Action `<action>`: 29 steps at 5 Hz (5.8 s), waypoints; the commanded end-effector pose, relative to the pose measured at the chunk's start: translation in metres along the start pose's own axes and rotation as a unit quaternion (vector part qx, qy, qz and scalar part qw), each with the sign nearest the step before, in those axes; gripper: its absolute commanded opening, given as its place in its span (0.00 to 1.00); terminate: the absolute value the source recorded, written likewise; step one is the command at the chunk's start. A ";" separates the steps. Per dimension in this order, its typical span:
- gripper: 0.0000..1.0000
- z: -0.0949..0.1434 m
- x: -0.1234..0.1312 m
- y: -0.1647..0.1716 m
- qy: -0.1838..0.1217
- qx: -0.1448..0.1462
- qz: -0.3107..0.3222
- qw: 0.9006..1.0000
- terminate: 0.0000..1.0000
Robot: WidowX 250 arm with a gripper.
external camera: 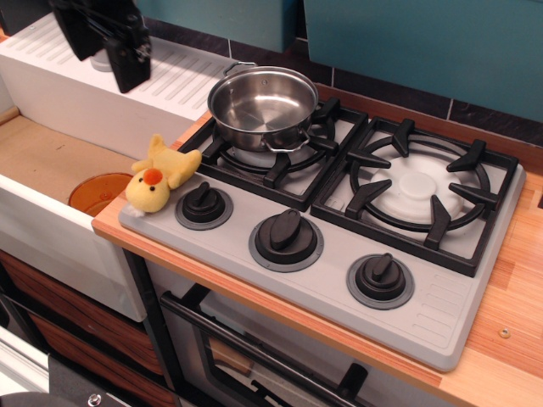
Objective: Put stuffedduck in pan
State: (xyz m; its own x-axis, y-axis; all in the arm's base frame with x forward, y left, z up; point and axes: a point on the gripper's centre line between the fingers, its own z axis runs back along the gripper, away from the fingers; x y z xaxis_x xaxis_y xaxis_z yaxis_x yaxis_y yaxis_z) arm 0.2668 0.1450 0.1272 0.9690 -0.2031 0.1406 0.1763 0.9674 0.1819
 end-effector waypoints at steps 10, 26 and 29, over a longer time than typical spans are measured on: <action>0.00 -0.112 -0.025 -0.039 -0.094 0.024 0.020 0.995 0.00; 1.00 0.029 0.100 -0.048 -0.078 -0.049 -0.096 0.991 0.00; 1.00 0.037 0.086 -0.048 -0.074 -0.010 -0.097 0.992 0.00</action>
State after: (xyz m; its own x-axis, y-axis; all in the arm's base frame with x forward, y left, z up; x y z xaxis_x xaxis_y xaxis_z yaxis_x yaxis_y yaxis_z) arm 0.3311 0.0752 0.1458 0.8980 -0.3925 0.1989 0.3659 0.9172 0.1577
